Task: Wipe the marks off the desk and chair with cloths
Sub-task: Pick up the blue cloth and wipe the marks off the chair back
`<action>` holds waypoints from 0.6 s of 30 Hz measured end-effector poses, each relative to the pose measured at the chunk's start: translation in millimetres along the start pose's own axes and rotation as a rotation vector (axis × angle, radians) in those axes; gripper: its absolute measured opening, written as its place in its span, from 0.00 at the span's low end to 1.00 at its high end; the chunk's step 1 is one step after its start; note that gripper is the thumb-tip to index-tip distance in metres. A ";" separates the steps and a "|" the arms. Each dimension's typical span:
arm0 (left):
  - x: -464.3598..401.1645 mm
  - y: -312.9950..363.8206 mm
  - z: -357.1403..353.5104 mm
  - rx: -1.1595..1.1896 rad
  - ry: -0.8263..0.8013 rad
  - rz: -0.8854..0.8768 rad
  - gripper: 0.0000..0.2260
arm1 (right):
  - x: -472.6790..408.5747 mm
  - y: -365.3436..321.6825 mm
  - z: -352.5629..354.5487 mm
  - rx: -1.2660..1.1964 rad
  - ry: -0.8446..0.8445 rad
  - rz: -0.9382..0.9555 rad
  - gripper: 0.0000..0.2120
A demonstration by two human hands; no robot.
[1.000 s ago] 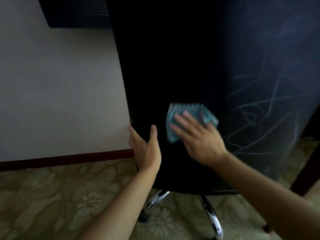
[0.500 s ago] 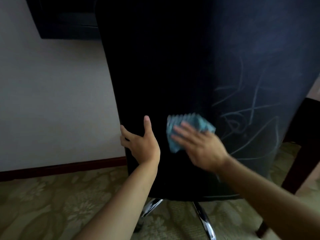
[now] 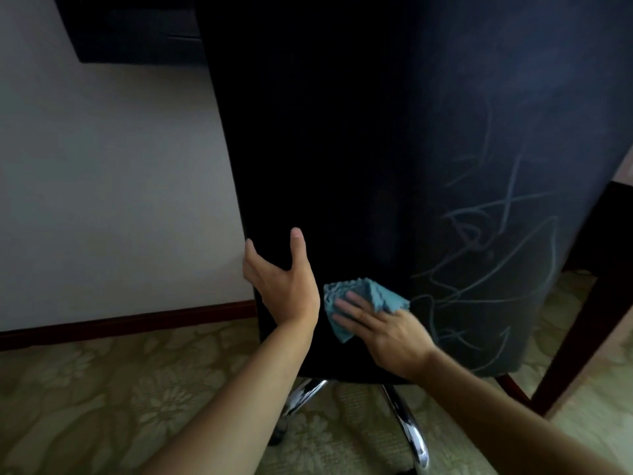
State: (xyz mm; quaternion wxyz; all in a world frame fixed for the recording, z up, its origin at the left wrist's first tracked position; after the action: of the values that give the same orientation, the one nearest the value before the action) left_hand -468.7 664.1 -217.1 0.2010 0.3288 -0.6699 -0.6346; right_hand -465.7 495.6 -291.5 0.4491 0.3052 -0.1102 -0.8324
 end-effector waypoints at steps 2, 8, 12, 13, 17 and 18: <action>0.2 -3.0 3.9 -0.031 0.008 -0.018 0.36 | -13.6 17.9 22.1 0.053 0.063 0.018 0.27; -8.9 -31.2 23.1 -0.001 -0.002 -0.010 0.33 | -45.8 75.1 78.3 0.114 0.329 -0.227 0.27; -14.2 -56.8 24.0 -0.096 -0.136 0.038 0.36 | -5.6 0.6 -6.2 0.013 0.122 -0.084 0.29; -14.9 -58.2 24.2 -0.114 -0.153 0.025 0.36 | 6.4 -18.1 -26.9 -0.005 0.036 -0.052 0.29; -25.9 -60.9 27.0 -0.182 -0.153 -0.024 0.35 | 8.1 -22.4 -39.8 -0.031 -0.039 -0.045 0.33; -28.6 -62.3 28.7 -0.204 -0.145 -0.034 0.35 | -1.8 -15.7 -29.0 -0.025 0.011 -0.047 0.32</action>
State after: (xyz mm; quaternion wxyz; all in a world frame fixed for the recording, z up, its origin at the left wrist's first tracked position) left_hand -456.8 705.9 -277.4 0.1739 0.2712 -0.6091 -0.7247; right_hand -458.0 508.8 -320.8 0.4338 0.3066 -0.0902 -0.8425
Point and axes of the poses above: each hand's wrist, its own x-axis away from the middle knuckle, its own z-axis out of the back of the hand, y = z × x, the point moved 9 cm from there along -x, towards the middle knuckle, and after that the axes turned 2 degrees about z, right-handed, at the moved point
